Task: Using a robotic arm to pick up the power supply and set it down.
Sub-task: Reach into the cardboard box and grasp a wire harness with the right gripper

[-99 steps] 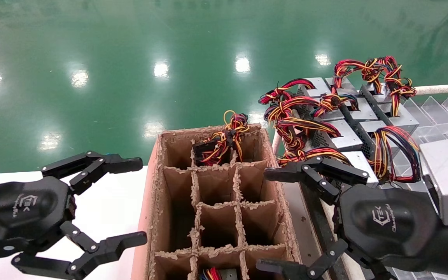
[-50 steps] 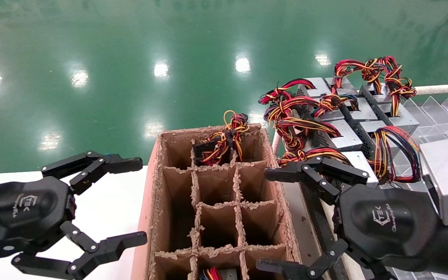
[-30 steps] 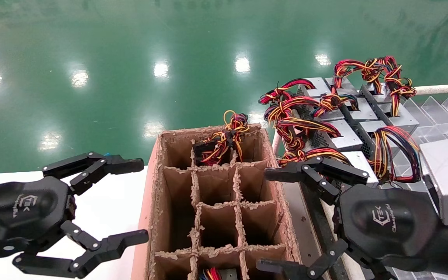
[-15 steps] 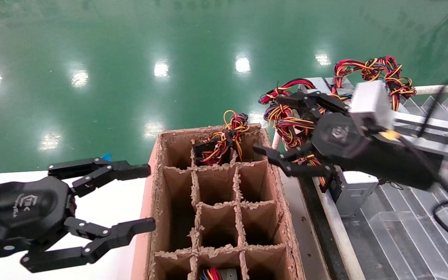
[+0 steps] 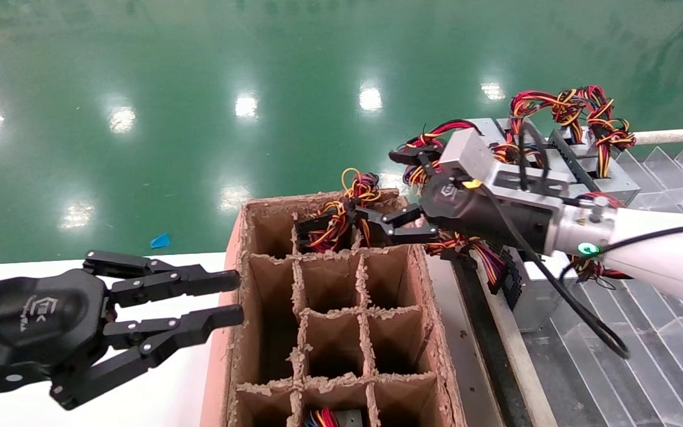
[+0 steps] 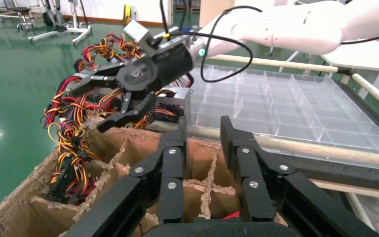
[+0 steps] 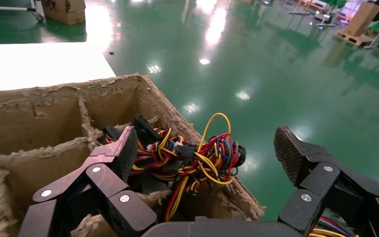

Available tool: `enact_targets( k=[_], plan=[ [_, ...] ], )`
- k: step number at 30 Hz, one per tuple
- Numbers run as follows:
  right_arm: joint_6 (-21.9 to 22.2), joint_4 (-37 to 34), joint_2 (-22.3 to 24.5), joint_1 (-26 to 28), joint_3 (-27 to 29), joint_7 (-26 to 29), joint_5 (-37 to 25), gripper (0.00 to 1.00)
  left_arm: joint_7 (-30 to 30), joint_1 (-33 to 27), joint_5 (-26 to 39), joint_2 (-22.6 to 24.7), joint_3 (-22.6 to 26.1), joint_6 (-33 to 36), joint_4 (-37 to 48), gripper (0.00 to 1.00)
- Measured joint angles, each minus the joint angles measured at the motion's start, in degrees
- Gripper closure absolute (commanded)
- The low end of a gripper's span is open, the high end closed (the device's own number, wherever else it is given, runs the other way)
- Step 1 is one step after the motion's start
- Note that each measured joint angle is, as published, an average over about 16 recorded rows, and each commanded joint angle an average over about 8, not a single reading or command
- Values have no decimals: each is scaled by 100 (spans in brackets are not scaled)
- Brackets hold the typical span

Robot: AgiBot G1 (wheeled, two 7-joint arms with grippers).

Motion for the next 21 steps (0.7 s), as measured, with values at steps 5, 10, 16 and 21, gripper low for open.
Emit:
enact_targets(
  k=[5,10,16,21],
  plan=[
    [-24,-812,-318,305,-66,-412,-97,85,0,0,0,0,0,0,0,100],
    [-1,-1463,-561,533,-109,-799,-171,100,0,0,0,0,0,0,0,100],
    [96,-2061,-778,707,-138,-1218,-233,100,0,0,0,0,0,0,0,100],
    [176,-2413,-884,785,-140,-1514,-250,100,0,0,0,0,0,0,0,100]
  ],
)
